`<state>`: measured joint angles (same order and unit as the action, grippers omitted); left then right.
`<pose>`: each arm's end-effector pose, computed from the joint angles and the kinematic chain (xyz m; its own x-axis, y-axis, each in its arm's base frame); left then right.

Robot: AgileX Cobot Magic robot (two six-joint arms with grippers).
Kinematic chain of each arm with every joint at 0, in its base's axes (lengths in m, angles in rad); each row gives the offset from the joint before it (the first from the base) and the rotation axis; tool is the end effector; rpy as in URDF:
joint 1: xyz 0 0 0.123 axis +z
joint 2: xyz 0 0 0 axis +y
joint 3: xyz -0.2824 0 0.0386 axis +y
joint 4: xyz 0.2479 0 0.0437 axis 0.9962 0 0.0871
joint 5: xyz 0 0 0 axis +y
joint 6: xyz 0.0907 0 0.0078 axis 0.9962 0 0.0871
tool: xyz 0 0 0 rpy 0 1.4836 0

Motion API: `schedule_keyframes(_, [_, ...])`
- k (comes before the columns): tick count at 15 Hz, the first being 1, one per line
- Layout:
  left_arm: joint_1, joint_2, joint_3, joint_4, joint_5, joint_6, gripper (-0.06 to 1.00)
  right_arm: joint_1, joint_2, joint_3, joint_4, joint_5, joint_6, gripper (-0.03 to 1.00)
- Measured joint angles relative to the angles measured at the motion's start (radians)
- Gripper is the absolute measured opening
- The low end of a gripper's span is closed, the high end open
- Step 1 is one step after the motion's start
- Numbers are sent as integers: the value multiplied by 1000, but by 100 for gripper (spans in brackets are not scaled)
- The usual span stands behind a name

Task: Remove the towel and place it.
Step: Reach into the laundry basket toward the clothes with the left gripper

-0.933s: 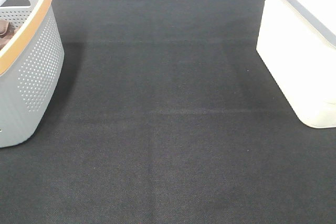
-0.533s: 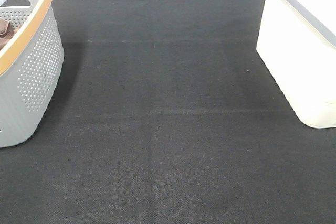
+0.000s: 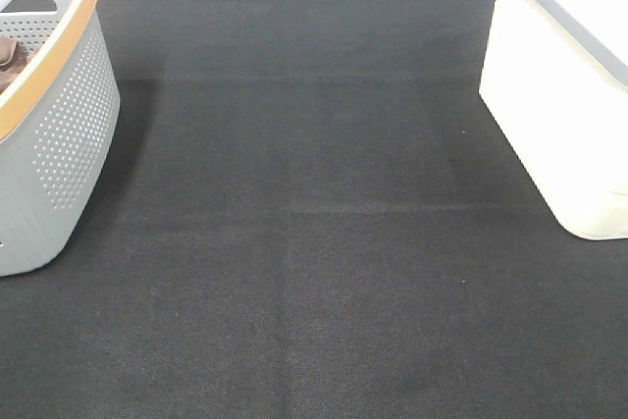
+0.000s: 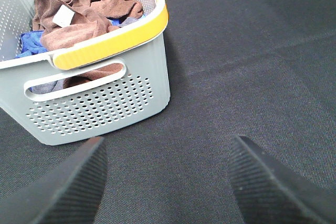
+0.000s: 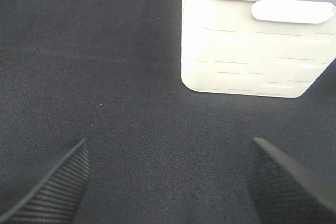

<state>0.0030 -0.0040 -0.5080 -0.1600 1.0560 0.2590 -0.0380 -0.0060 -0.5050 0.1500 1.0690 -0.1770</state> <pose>-0.0067 -0.0127 0.2806 -0.4073 0.1758 -0.8962 0.1978 0.9750 0.1014 -0.0067 0.0122 0.2786 -0.4383 -0.0868 -0.8946 -0.1257 0.9915 -0.0346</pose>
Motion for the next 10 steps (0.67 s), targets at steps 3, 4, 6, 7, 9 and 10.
schedule_keyframes(3, [0,0,0,0,0,0,64,0,0,0,0,0,0,77])
schedule_keyframes(4, [0,0,0,0,0,0,64,0,0,0,0,0,0,77])
schedule_keyframes(6, [0,0,0,0,0,0,64,0,0,0,0,0,0,77])
schedule_keyframes(7, [0,0,0,0,0,0,64,0,0,0,0,0,0,77])
schedule_keyframes(9, [0,0,0,0,0,0,64,0,0,0,0,0,0,77])
schedule_keyframes(10, [0,0,0,0,0,0,64,0,0,0,0,0,0,77])
